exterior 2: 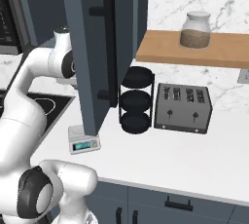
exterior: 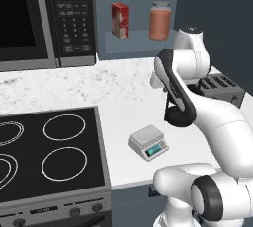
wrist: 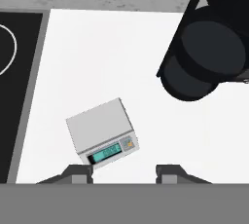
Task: Pick the honey bottle and place it on the digital scale for weighing, and close the cabinet.
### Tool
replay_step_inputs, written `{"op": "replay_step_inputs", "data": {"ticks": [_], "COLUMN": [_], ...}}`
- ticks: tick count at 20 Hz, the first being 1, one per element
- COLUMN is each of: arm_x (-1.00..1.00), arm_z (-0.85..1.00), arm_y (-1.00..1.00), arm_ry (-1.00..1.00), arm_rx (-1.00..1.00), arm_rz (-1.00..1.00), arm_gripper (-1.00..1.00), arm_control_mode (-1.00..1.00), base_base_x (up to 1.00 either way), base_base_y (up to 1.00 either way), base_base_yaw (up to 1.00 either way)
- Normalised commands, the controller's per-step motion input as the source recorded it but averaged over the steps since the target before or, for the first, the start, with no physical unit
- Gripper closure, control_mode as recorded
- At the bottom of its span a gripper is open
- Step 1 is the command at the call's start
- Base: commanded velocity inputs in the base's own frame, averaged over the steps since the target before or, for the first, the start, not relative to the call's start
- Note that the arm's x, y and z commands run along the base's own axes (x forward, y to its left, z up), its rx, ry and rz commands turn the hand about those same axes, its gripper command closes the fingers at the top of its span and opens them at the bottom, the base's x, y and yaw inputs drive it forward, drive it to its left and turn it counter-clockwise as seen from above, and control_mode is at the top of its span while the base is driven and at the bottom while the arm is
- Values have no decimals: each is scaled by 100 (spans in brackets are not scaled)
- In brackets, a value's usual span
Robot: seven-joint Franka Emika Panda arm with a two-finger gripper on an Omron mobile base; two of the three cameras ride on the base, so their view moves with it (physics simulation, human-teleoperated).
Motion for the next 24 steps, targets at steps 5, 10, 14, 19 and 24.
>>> {"op": "replay_step_inputs", "data": {"ticks": [5, 10, 14, 19, 24], "arm_x": [-45, -71, -28, -6, 0], "arm_z": [0, 24, 85, 91, 74], "arm_y": [0, -1, -3, 0, 2], "arm_ry": [-8, -27, -29, -23, -21], "arm_rx": [0, 0, 0, 0, 0], "arm_rz": [0, 0, 0, -2, -4], "arm_gripper": [-100, -100, -100, -100, -100], "arm_control_mode": [-100, -100, -100, -100, -100], "base_base_x": [0, 0, 0, 0, 0], "base_base_y": [0, 0, 0, 0, 0], "base_base_yaw": [0, 0, 0, 0, 0]}}
